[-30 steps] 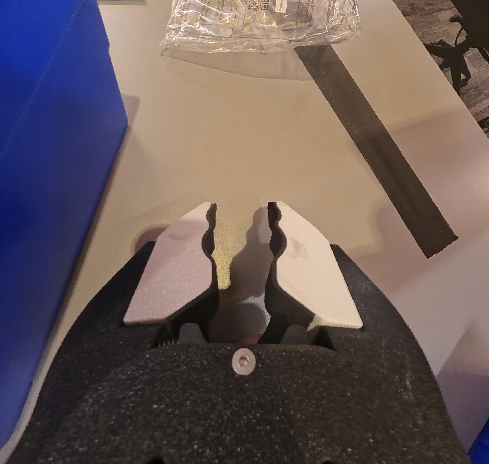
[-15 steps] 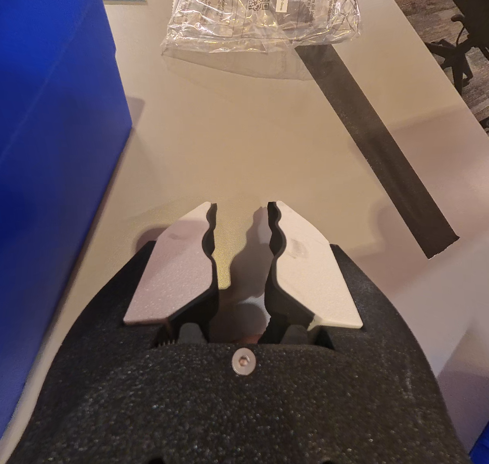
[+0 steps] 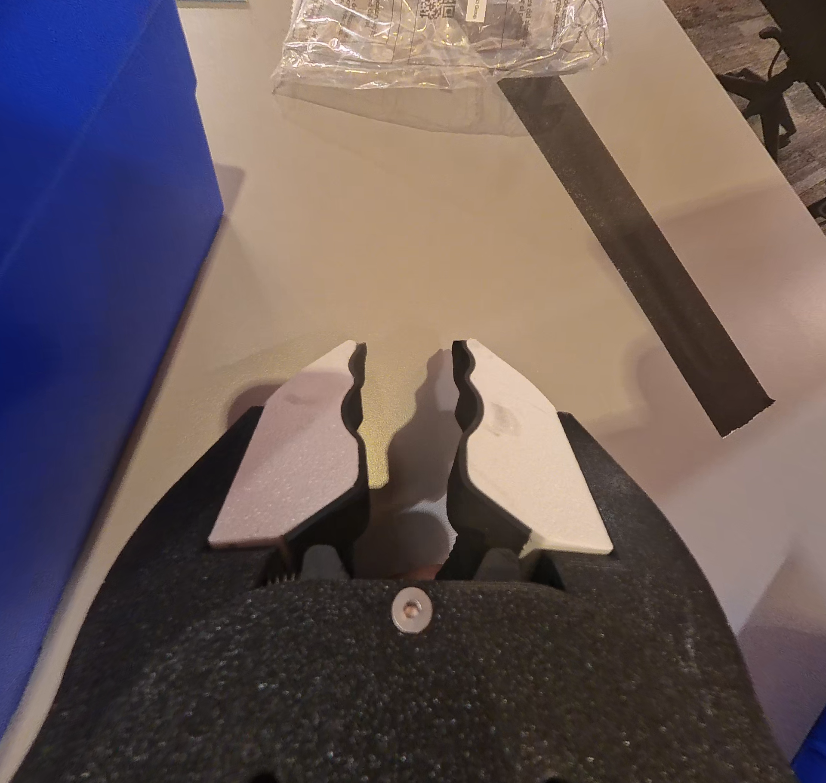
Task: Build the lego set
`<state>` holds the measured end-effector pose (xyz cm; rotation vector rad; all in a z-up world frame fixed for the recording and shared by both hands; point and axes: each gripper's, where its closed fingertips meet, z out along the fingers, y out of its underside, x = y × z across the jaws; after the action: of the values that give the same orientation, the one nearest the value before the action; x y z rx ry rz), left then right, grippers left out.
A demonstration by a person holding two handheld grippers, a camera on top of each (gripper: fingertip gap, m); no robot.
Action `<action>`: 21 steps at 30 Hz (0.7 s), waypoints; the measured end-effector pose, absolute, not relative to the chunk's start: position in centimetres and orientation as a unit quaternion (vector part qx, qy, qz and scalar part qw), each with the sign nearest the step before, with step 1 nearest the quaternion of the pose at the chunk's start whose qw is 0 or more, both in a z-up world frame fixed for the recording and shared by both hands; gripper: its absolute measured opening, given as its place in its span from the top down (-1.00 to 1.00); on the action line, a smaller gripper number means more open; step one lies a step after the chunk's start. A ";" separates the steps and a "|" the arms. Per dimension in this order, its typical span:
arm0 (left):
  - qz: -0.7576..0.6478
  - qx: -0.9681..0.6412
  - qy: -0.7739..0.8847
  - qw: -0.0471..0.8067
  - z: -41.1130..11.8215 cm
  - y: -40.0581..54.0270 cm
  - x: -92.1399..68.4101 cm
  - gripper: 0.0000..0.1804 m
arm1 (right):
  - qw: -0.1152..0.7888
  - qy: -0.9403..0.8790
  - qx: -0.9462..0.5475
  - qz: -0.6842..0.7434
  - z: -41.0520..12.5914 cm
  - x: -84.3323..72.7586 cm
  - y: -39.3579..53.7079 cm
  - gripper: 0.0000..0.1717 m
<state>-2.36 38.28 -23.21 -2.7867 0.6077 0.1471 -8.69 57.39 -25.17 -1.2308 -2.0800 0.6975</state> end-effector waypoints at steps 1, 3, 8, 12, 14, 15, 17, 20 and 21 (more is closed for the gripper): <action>0.023 -0.963 0.200 0.178 -22.2 38.2 -2.0 0.83 | 0.308 -0.787 -0.466 0.264 -25.2 -8.7 57.4 0.55; -0.055 -0.949 0.174 0.258 -19.5 38.0 -1.4 0.83 | 0.307 -0.787 -0.466 0.264 -25.2 -8.7 57.4 0.55; -0.197 -0.885 0.087 0.413 -13.2 36.3 -3.6 0.83 | 0.308 -0.786 -0.466 0.264 -25.2 -8.7 57.4 0.55; -0.276 -0.832 0.031 0.481 -10.7 34.3 -5.5 0.83 | 0.309 -0.786 -0.466 0.263 -25.2 -8.7 57.4 0.55; -0.300 -0.809 0.012 0.504 -10.1 33.4 -6.2 0.83 | 0.309 -0.786 -0.466 0.263 -25.2 -8.7 57.4 0.55; -0.310 -0.799 0.006 0.515 -9.8 33.0 -6.4 0.83 | 0.309 -0.786 -0.466 0.263 -25.2 -8.7 57.4 0.55; -0.326 -0.780 -0.007 0.533 -9.3 32.3 -6.9 0.84 | 0.309 -0.786 -0.467 0.263 -25.2 -8.7 57.4 0.55; -0.343 -0.757 -0.021 0.556 -8.6 31.3 -7.6 0.84 | 0.308 -0.786 -0.467 0.263 -25.2 -8.7 57.4 0.54; -0.345 -0.751 -0.024 0.562 -8.4 31.0 -7.9 0.84 | 0.308 -0.786 -0.467 0.263 -25.2 -8.7 57.4 0.54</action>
<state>-7.85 31.03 -8.44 -1.7686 -0.0559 -0.8136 -8.69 57.42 -25.18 -1.2339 -2.0776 0.6964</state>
